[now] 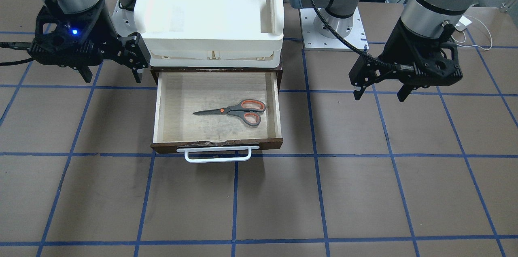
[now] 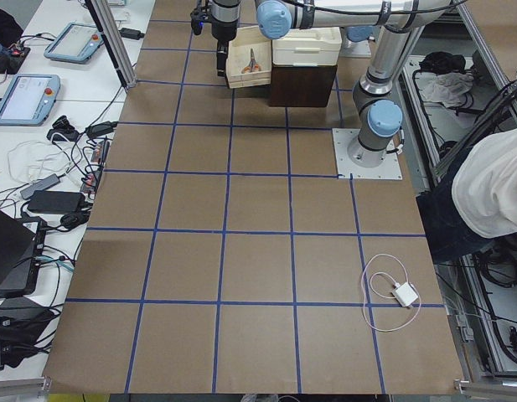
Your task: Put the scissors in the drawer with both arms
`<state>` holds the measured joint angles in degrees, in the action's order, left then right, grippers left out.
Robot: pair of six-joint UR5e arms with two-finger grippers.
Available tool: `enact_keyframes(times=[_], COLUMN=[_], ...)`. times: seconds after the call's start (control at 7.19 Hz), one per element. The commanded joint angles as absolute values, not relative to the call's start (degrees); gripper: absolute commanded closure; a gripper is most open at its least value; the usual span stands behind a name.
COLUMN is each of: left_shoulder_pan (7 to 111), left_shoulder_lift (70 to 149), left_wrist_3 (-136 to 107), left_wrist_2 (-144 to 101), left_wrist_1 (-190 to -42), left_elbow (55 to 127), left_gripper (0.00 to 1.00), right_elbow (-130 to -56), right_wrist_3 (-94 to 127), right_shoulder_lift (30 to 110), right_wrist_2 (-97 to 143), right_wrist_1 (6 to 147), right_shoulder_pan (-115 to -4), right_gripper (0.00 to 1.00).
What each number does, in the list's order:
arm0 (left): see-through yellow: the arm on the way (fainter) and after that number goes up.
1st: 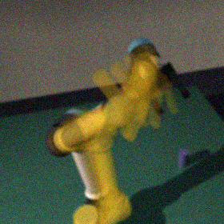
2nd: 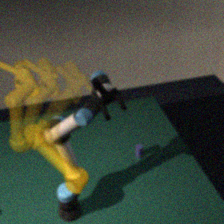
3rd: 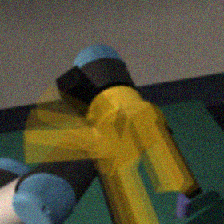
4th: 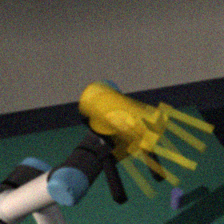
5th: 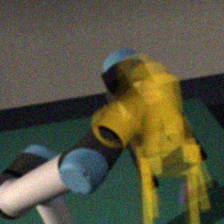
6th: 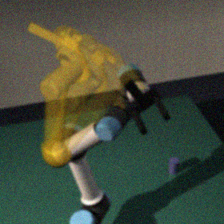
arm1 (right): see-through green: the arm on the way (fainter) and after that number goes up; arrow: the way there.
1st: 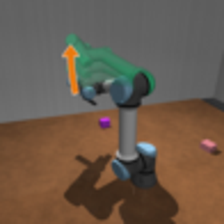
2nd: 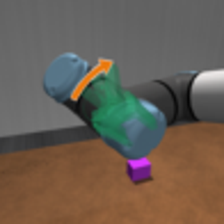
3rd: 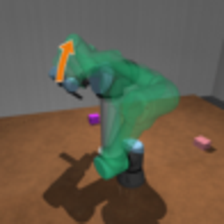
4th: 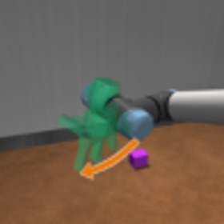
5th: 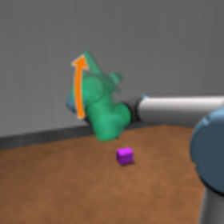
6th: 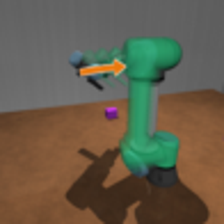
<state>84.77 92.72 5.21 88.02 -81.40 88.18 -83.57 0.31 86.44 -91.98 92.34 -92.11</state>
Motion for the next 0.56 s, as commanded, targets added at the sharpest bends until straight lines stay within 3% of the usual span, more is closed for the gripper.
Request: enact_keyframes(times=[0.0,0.42], left_shoulder_pan=[85.1,85.6], left_shoulder_lift=[91.6,91.2], left_wrist_3=[2.0,0.5], left_wrist_2=[87.6,88.2], left_wrist_1=[-81.4,-81.5], left_elbow=[89.8,89.9], left_gripper=[0.00,0.00], right_elbow=[-83.6,-83.6], right_wrist_3=[0.2,0.2], right_shoulder_lift=[86.4,86.5], right_wrist_2=[-92.1,-92.8], right_wrist_1=[92.5,92.5], right_shoulder_pan=[-92.1,-92.0], right_gripper=[0.00,0.00])
